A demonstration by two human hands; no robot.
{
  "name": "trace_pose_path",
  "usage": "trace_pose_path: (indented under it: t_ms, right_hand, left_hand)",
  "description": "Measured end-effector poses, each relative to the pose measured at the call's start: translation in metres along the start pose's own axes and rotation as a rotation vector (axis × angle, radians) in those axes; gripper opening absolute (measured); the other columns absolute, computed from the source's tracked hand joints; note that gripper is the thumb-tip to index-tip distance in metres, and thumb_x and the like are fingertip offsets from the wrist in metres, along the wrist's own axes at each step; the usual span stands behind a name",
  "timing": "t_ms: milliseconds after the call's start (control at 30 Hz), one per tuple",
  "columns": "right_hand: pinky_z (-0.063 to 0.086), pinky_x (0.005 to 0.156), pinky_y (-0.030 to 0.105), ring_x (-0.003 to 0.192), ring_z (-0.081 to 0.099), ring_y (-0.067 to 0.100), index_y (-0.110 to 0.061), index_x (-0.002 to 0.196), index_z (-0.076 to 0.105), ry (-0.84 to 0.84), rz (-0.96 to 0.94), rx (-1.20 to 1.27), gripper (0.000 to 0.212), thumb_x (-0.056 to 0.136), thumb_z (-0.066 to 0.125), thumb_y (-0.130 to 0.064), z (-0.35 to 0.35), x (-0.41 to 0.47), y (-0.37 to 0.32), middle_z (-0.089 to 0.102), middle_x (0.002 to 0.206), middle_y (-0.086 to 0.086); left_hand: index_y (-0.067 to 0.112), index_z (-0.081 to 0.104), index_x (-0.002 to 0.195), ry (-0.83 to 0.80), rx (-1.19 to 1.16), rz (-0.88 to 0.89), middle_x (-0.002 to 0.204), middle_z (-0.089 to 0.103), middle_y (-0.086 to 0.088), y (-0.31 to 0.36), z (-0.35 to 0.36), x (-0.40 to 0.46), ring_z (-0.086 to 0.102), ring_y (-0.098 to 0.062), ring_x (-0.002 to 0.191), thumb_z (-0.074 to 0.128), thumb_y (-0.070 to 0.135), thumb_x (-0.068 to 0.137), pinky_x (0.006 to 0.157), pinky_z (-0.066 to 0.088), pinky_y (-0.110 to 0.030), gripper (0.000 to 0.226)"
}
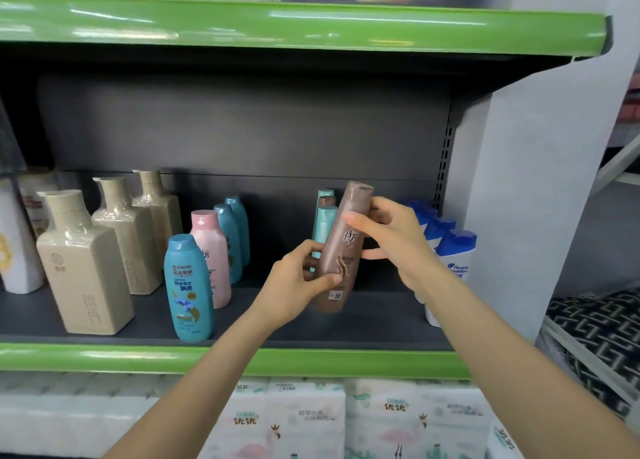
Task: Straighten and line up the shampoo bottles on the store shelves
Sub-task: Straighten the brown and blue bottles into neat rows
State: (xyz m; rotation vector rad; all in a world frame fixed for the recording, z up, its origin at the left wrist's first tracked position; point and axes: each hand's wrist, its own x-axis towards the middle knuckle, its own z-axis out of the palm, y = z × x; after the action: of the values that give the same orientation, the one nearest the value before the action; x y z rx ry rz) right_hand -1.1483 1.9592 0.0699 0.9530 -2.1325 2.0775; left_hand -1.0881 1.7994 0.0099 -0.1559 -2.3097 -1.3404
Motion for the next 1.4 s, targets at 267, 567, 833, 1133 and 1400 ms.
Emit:
trace_pose_path:
  t_ms: [267,567,833,1133,1400]
  right_hand:
    - [0.058,0.066,0.022,0.092,0.068,0.008,-0.018,0.113,0.064,-0.136,-0.009,-0.025,0.027,0.087,0.065,-0.011,-0.007,0.005,0.006,0.07,0.103,0.001]
    - [0.058,0.073,0.026,0.091,0.068,0.01,-0.021,0.107,0.064,-0.156,-0.005,-0.084,0.025,0.086,0.065,-0.008,0.012,0.009,0.035,0.068,0.099,0.0]
    - [0.057,0.082,0.035,0.097,0.067,0.015,-0.018,0.114,0.063,-0.156,0.035,-0.14,0.029,0.086,0.065,-0.009,0.02,0.011,0.05,0.067,0.102,0.002]
    - [0.058,0.076,0.025,0.095,0.067,0.012,-0.02,0.112,0.062,-0.168,0.051,-0.143,0.027,0.087,0.064,-0.01,0.016,0.016,0.051,0.067,0.102,-0.002]
    - [0.053,0.092,0.033,0.109,0.059,0.01,-0.018,0.116,0.062,0.017,-0.011,-0.045,0.026,0.093,0.054,-0.007,-0.005,0.035,0.04,0.062,0.113,-0.001]
  left_hand:
    - [0.014,0.056,0.108,-0.145,-0.252,-0.074,0.103,0.068,-0.007,-0.007,-0.001,-0.003,0.066,-0.018,0.097,0.067,0.008,0.083,0.085,0.054,-0.032,0.028]
    - [0.023,0.053,0.12,0.029,-0.123,0.011,0.112,0.064,0.004,0.005,-0.02,0.018,0.06,-0.007,0.105,0.062,0.012,0.087,0.09,0.048,-0.024,0.035]
    - [0.022,0.056,0.118,0.144,0.023,0.088,0.108,0.064,0.006,0.003,-0.017,0.031,0.062,-0.007,0.096,0.065,0.018,0.085,0.086,0.055,-0.034,0.035]
    - [0.027,0.058,0.111,0.117,0.115,0.168,0.105,0.063,0.007,0.001,-0.016,0.037,0.062,-0.005,0.094,0.064,0.017,0.086,0.079,0.052,-0.018,0.027]
    - [0.026,0.056,0.115,0.162,0.148,0.181,0.1,0.057,0.016,-0.001,-0.013,0.028,0.058,0.003,0.088,0.062,0.019,0.087,0.071,0.043,-0.001,0.029]
